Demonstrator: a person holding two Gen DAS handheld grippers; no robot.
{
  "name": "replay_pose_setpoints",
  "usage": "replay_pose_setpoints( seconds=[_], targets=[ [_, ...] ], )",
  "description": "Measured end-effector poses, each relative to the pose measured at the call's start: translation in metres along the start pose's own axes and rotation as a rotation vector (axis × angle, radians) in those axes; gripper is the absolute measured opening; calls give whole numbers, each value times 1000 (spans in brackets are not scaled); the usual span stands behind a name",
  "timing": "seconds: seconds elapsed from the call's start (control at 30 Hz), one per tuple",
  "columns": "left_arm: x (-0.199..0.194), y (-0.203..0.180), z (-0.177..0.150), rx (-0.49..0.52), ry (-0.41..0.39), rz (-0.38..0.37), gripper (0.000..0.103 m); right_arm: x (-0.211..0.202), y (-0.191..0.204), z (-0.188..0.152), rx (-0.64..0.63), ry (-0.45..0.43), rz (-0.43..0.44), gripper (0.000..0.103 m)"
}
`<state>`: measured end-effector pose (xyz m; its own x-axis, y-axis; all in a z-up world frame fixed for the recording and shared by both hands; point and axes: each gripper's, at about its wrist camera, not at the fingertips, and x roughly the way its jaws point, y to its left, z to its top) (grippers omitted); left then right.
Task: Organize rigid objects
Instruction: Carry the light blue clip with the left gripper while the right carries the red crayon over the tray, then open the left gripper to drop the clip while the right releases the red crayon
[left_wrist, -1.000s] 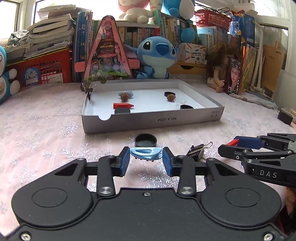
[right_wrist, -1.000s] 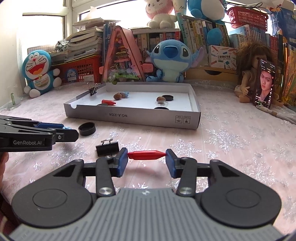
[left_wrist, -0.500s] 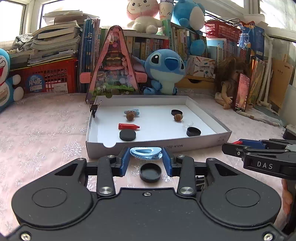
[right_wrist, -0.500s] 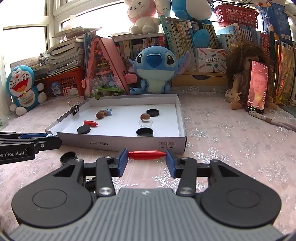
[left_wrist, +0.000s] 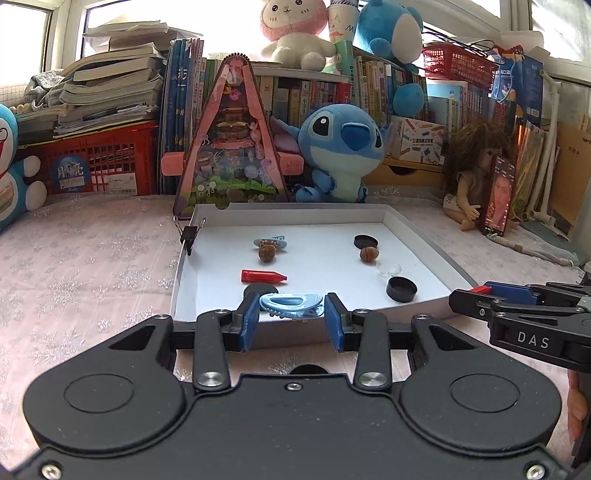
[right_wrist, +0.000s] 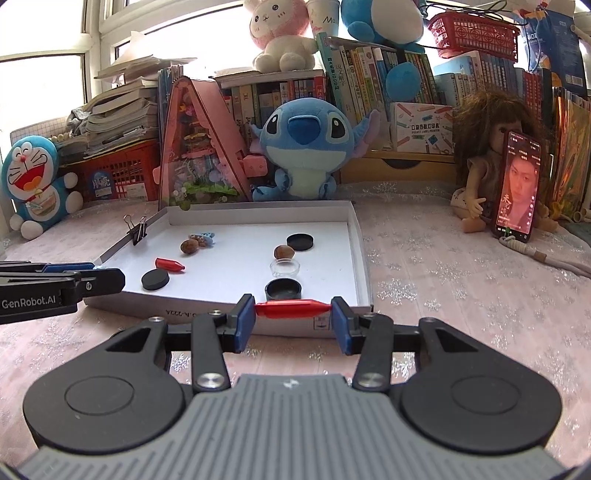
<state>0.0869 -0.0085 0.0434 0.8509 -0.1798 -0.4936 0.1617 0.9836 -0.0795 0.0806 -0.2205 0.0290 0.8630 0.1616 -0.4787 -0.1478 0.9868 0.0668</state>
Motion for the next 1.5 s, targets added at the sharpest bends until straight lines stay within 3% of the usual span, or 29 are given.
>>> replay_pose_setpoints(
  seconds=[0.33,0.73,1.5],
  targets=[
    [25,15,27,-23,21,-15,36,20,-22,27,15,15,26,49],
    [58,20,24,-50,88,21,36,63,-32,28,131,124,56,49],
    [106,21,22,-44,123,105,36,106,-12,33,74,151,7,50]
  ],
)
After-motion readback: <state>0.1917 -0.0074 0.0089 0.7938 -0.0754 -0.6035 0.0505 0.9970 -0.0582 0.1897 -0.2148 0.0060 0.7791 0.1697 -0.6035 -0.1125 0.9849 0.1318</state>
